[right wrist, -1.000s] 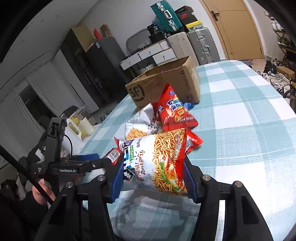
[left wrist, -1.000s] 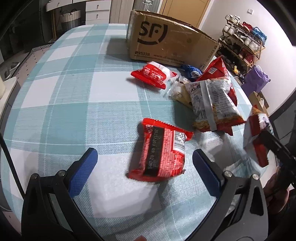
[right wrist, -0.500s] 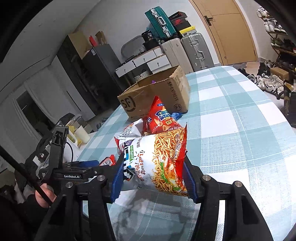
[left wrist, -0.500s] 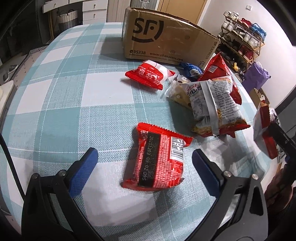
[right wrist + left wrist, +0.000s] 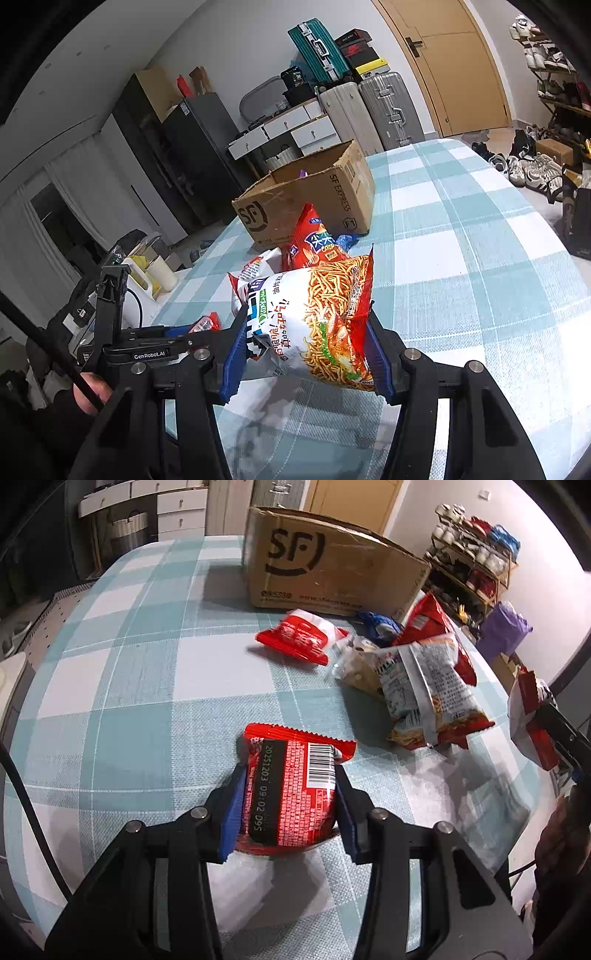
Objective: Organize snacks
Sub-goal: 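Carry both bags over the box and release them inside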
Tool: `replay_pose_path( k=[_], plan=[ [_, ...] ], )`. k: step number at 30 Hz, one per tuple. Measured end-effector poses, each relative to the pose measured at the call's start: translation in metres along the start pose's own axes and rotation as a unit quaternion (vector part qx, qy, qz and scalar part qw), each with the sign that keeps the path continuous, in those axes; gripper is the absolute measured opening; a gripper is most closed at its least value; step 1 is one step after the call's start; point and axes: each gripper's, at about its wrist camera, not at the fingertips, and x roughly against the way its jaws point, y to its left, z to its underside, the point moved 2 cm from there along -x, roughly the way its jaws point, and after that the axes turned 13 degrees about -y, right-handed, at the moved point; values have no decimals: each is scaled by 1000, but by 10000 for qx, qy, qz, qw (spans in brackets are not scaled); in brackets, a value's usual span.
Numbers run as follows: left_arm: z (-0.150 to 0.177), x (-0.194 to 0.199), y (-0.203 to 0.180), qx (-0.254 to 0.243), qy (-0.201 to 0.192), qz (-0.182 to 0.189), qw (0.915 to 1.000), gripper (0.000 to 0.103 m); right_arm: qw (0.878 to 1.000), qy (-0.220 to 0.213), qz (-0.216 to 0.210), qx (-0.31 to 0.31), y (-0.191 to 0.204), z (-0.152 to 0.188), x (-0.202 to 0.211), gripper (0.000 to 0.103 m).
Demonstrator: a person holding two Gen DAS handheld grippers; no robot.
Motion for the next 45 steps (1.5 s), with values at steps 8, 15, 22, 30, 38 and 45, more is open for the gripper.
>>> replay_pose_path(
  k=[8, 15, 22, 30, 38, 45],
  plan=[
    [-14, 12, 5, 57, -159, 57, 9998, 41, 9999, -133, -49, 30, 6, -15, 1, 57],
    [-40, 23, 3, -1, -337, 114, 9994, 41, 9996, -227, -154, 16, 11, -31, -5, 57],
    [-73, 26, -7, -255, -546, 70, 9982, 41, 9990, -312, -289, 128, 21, -54, -15, 57],
    [-132, 35, -26, -545, -880, 277, 9942, 41, 9975, -448, -514, 165, 36, -97, -37, 57],
    [-198, 30, -34, -379, -1044, 513, 9925, 41, 9976, -470, -497, 69, 36, -147, -74, 57],
    [-246, 14, -43, -410, -1009, 569, 9924, 41, 9976, -449, -525, -16, 36, -183, -104, 57]
  ],
)
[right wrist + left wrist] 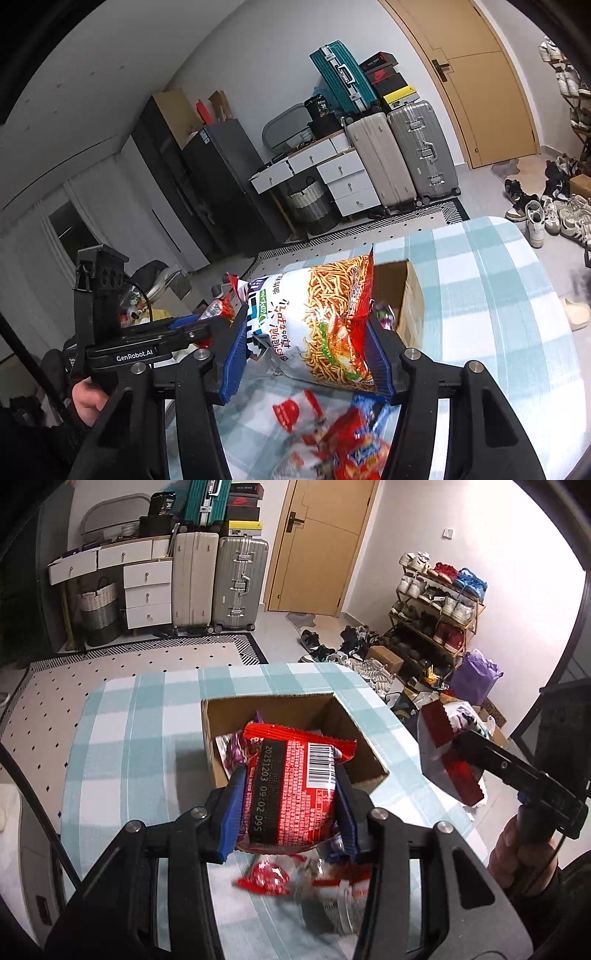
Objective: Organize snacks
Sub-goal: 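Carry both bags over the box and release them inside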
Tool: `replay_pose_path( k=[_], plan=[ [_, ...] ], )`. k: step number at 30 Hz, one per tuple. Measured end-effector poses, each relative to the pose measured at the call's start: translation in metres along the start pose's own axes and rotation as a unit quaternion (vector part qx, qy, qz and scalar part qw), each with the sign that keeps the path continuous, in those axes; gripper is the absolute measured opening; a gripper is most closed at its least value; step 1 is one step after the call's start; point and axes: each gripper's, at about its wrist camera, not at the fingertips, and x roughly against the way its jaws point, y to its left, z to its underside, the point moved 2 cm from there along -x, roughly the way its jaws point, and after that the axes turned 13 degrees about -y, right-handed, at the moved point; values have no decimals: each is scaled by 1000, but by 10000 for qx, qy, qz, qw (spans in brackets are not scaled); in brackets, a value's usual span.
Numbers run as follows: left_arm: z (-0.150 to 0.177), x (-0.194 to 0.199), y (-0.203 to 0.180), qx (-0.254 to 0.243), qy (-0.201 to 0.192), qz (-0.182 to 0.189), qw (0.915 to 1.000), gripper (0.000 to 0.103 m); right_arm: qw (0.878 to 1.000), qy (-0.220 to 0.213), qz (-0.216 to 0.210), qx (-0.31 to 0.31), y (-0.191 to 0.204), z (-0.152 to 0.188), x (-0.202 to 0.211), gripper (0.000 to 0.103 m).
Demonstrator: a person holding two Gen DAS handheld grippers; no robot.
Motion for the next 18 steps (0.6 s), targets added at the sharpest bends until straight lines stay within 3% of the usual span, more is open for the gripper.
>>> replay_pose_path(
  k=[3, 10, 18],
  plan=[
    [-15, -16, -2, -112, 63, -155, 9998, 41, 10000, 24, -42, 27, 2, -12, -17, 57],
    [-44, -50, 5, 188, 168, -52, 9997, 41, 9998, 127, -124, -110, 2, -36, -59, 57],
    [-70, -85, 14, 193, 215, -131, 9995, 41, 9997, 221, -4, 87, 1, -57, -103, 57]
  ],
)
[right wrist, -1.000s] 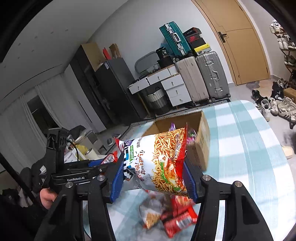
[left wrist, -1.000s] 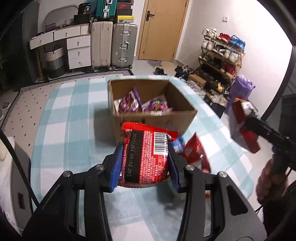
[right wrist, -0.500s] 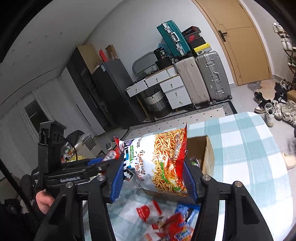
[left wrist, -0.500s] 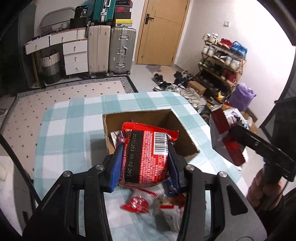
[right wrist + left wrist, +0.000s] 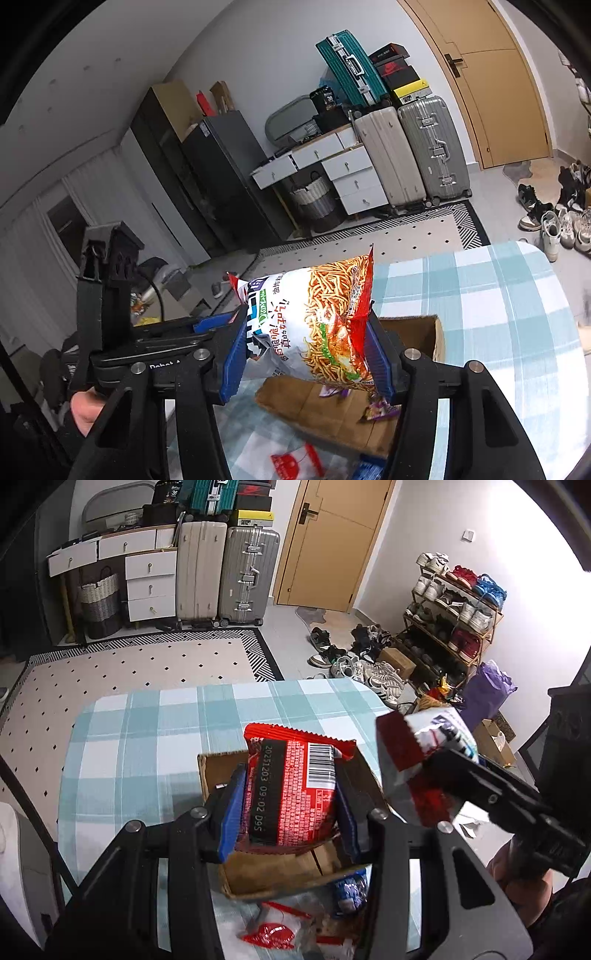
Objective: Organize snacks
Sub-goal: 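Carry both bags over the box and release them inside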
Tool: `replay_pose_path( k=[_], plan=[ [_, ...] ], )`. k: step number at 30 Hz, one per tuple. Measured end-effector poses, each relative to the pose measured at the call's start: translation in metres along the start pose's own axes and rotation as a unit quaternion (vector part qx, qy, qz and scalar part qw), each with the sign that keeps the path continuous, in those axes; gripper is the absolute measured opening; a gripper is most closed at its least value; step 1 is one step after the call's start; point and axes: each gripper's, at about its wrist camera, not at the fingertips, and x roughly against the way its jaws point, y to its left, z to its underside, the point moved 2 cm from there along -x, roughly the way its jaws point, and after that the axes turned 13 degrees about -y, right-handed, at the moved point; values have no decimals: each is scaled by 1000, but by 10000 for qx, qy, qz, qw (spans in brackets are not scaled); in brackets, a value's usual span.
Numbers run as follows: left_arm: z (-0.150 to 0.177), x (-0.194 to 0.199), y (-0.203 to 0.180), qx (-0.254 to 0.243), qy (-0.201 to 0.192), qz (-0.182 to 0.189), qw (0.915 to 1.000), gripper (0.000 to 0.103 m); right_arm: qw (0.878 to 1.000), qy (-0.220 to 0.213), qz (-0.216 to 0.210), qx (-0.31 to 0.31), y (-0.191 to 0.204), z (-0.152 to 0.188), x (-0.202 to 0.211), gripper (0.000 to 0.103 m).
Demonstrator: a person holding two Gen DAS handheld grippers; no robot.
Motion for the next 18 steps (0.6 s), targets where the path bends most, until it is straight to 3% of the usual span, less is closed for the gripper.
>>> replay_pose_path(
  k=[12, 18],
  plan=[
    [22, -65, 25, 161, 551, -25, 9983, 41, 9969, 452, 460, 440, -17, 15, -54, 58],
    [33, -88, 38, 278, 750, 63, 9968, 44, 9965, 559, 549, 284, -34, 27, -68, 66]
  ],
)
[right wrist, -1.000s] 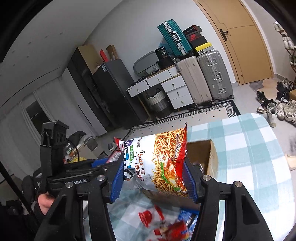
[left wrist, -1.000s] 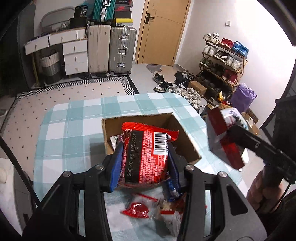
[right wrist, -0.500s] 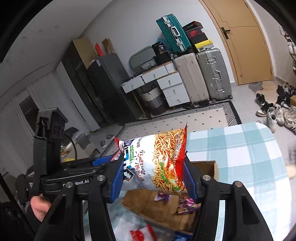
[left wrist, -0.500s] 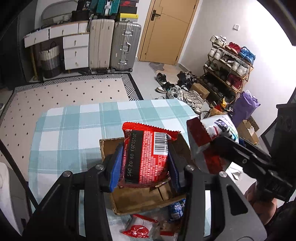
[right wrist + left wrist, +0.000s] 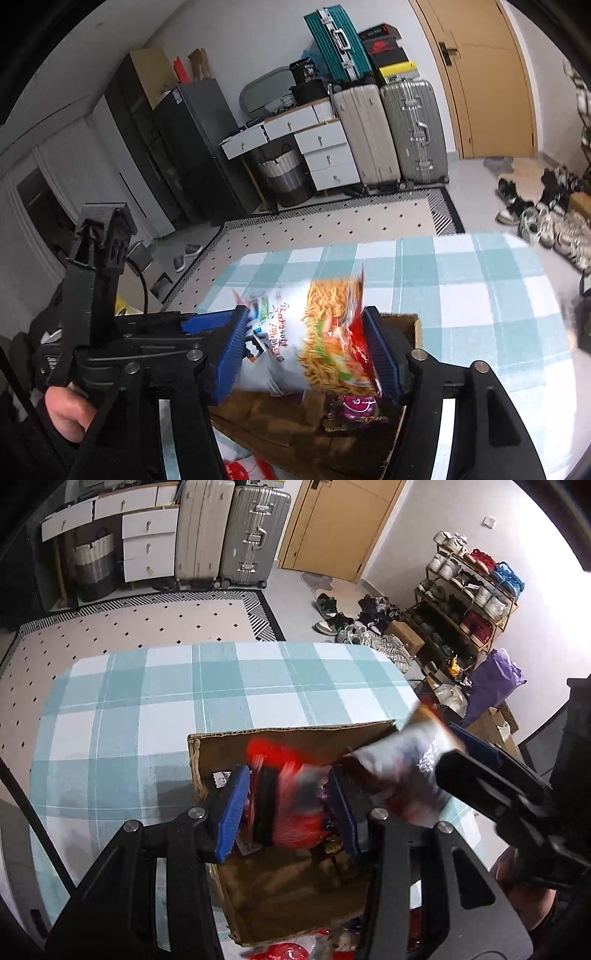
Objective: Organize snacks
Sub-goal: 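Carry both bags over the box and release them inside, then withdraw both open grippers from the box toward the remaining snacks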
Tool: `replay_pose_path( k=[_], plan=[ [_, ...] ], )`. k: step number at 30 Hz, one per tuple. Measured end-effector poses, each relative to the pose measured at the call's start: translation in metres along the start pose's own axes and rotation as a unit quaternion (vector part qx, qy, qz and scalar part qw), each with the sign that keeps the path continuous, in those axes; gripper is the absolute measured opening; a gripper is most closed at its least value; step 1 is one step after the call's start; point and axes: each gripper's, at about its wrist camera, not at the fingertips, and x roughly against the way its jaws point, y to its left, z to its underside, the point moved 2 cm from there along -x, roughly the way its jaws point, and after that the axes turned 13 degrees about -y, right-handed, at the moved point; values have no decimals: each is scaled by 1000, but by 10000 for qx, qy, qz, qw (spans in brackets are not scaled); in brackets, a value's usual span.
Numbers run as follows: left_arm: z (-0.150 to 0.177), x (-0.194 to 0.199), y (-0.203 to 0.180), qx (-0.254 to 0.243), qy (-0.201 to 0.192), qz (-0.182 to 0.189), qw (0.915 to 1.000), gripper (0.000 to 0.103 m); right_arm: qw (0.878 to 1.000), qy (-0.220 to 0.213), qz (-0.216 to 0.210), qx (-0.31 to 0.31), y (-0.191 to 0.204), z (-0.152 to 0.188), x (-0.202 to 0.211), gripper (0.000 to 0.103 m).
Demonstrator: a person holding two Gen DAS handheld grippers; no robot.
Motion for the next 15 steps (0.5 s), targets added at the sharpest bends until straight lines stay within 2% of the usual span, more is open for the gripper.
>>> replay_pose_path(
  k=[1, 2, 4, 10, 15],
  plan=[
    [1, -3, 2, -3, 49, -10, 10000, 51, 10000, -7, -10, -67, -3, 1, 0, 72],
    [3, -4, 4, 9, 47, -89, 9999, 61, 9999, -51, -4, -90, -5, 1, 1, 72],
    [5, -1, 8, 70, -32, -83, 9999, 71, 9999, -133, 26, -87, -9, 0, 6, 72],
    [7, 23, 9, 24, -280, -236, 9993, 77, 9990, -442, 77, -46, -14, -7, 33, 73],
    [8, 48, 0, -144, -476, -383, 9980, 80, 9986, -522, 72, 5, -9, -10, 53, 74]
  ],
)
